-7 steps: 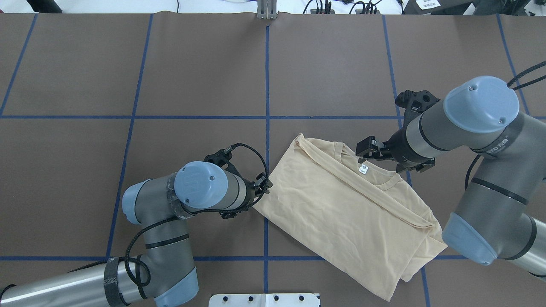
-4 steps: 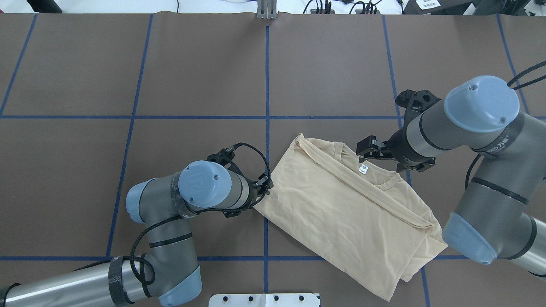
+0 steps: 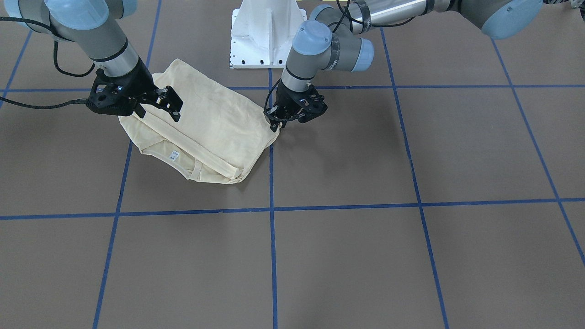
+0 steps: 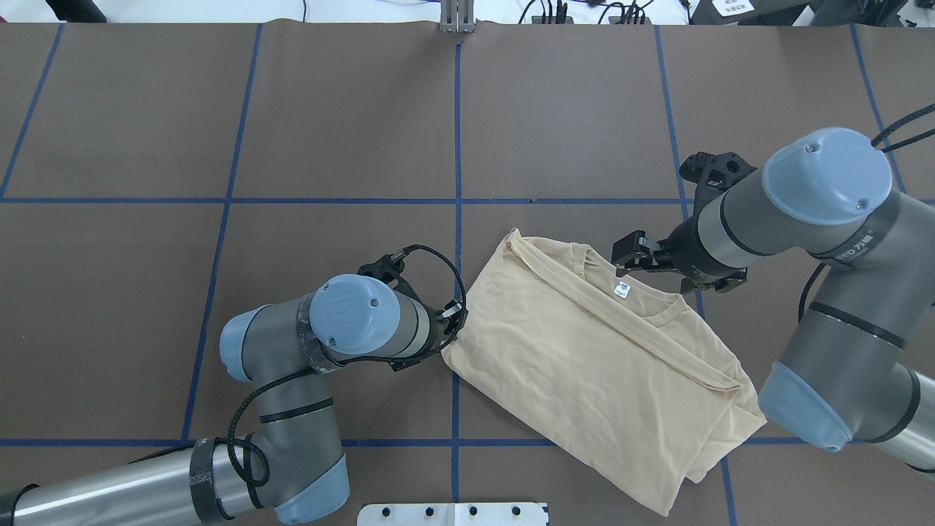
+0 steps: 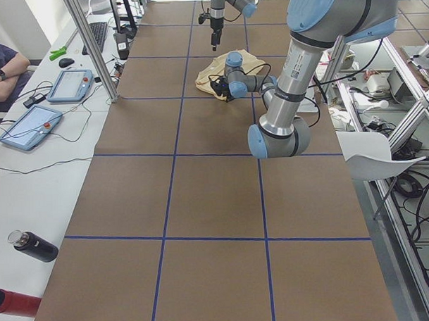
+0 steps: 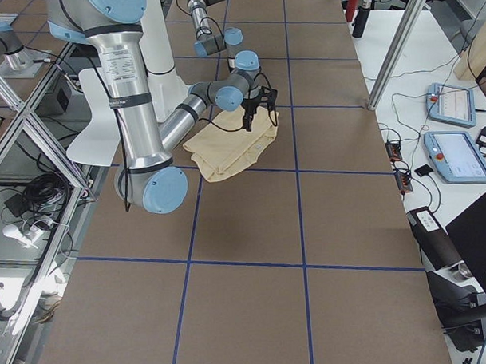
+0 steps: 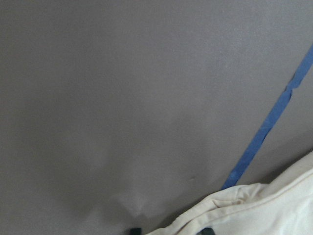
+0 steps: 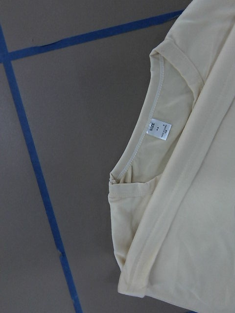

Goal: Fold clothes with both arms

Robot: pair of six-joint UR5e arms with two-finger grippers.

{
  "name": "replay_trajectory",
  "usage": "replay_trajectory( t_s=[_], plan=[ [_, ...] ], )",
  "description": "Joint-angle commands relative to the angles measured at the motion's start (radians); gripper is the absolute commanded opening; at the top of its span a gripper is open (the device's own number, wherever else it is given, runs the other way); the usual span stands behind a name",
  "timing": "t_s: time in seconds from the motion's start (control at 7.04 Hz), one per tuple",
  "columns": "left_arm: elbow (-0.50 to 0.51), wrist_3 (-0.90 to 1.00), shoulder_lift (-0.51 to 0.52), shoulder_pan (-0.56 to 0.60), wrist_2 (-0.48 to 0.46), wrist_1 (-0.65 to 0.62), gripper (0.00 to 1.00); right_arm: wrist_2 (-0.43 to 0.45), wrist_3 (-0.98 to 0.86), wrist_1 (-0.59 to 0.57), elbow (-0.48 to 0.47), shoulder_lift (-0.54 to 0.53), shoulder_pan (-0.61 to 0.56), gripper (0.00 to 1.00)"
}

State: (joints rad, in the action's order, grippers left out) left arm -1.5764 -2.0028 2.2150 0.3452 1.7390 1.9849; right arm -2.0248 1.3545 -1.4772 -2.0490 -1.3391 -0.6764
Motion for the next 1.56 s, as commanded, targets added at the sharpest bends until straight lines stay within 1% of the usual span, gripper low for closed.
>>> replay_trajectory(
  t_s=[0.0, 0.14, 0.43, 0.57, 0.85, 0.99, 1.42],
  plan=[
    [-0.004, -0.005, 0.017, 0.002, 0.007, -0.011, 0.0, -0.002, 0.0, 0.0, 0.001, 0.0, -0.002, 1.0],
    [-0.005, -0.011, 0.023, 0.006, 0.007, -0.023, 0.0, -0.003, -0.002, 0.0, 0.001, -0.002, -0.008, 1.0],
    [-0.001, -0.013, 0.031, 0.076, 0.01, -0.027, 0.0, -0.006, -0.052, 0.0, 0.0, -0.002, -0.026, 1.0],
    [0.001, -0.005, 0.031, 0.121, 0.01, -0.043, 0.0, -0.006, -0.11, 0.0, -0.002, -0.002, -0.037, 1.0],
    [0.036, 0.01, 0.035, 0.179, 0.031, -0.041, 0.0, -0.002, -0.146, 0.0, 0.001, -0.003, -0.054, 1.0],
    [0.068, 0.033, 0.057, 0.205, 0.031, -0.041, 0.0, -0.003, -0.146, 0.0, 0.004, -0.003, -0.067, 1.0],
    [0.24, 0.088, 0.153, 0.3, 0.03, -0.021, 0.0, 0.006, -0.144, 0.002, 0.029, 0.0, -0.074, 1.0]
  ],
)
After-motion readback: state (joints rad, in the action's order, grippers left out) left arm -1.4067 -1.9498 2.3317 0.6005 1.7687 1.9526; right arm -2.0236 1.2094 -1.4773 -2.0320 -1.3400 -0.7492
